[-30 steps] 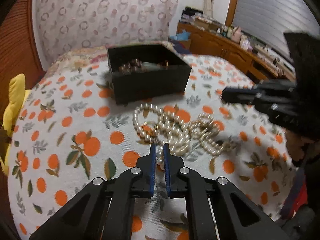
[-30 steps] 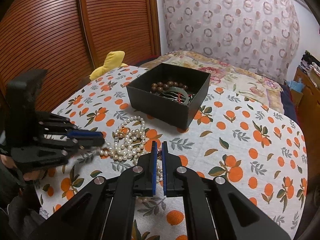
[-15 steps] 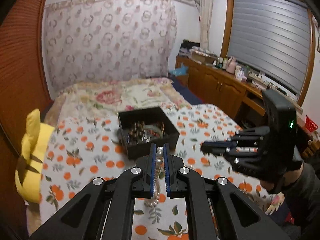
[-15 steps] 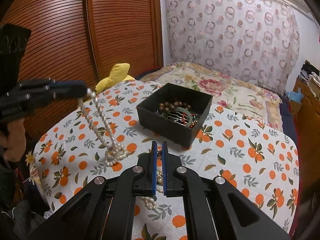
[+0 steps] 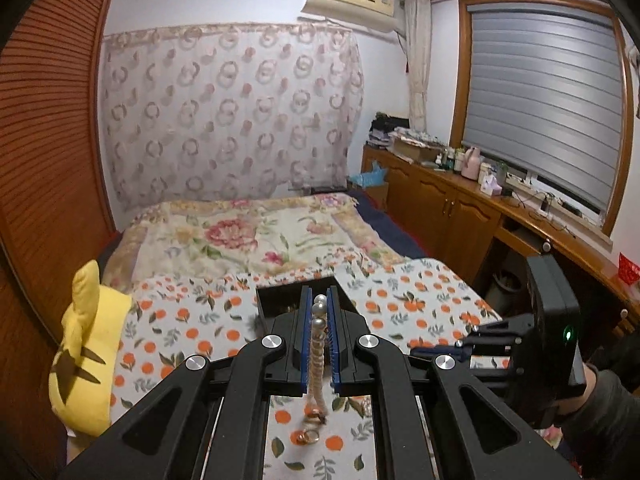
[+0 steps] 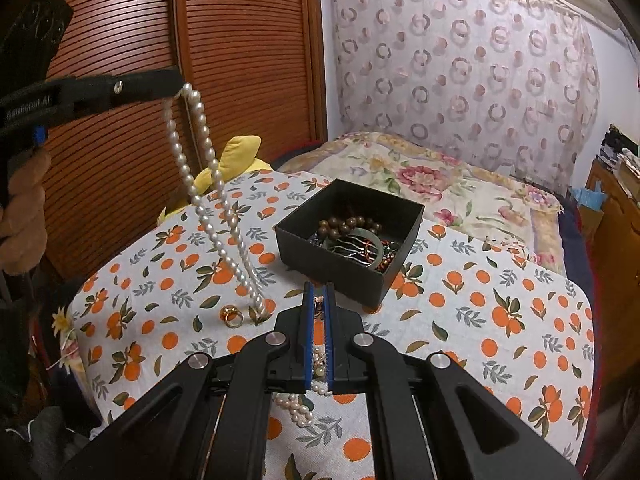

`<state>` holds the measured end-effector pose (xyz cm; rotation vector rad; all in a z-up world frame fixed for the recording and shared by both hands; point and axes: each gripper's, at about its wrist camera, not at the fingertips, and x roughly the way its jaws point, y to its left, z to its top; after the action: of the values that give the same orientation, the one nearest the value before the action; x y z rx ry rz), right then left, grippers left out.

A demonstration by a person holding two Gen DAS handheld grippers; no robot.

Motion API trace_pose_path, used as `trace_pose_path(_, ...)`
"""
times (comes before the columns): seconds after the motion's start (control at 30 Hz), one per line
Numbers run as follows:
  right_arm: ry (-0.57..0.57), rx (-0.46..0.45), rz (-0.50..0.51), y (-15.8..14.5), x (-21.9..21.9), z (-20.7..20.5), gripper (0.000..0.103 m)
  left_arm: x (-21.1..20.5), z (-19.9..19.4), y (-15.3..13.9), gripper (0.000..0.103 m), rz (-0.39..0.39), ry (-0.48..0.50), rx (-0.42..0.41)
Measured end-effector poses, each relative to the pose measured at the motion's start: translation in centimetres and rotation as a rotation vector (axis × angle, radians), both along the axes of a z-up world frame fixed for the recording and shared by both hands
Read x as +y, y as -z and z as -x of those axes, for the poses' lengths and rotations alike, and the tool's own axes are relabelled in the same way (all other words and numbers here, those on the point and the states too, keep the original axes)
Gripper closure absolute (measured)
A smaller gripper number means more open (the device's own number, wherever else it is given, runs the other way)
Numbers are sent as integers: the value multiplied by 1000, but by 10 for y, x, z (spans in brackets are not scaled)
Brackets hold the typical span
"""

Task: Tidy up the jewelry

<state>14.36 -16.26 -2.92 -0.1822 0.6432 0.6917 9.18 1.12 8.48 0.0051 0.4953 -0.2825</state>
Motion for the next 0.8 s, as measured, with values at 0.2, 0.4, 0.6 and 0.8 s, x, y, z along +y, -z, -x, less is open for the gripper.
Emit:
trace_pose_path(0.2,-4,-10,-14,-9,3,-8,98,-5,-15,-19,97,-14,-12,-32)
trace_pose_path(0.4,-20,-26,-34,-23,9,-25,98,-7,-39,-34,97,-24,-30,-52)
trace_pose_path(0.6,-24,-8,-70,-30,11,-57,98,-11,-64,-58,96,-22,-46,-87)
trace_pose_path(0.8,-19,61,-96,-19,16,-99,98,-14,-97,-57,96,-31,-55,-66)
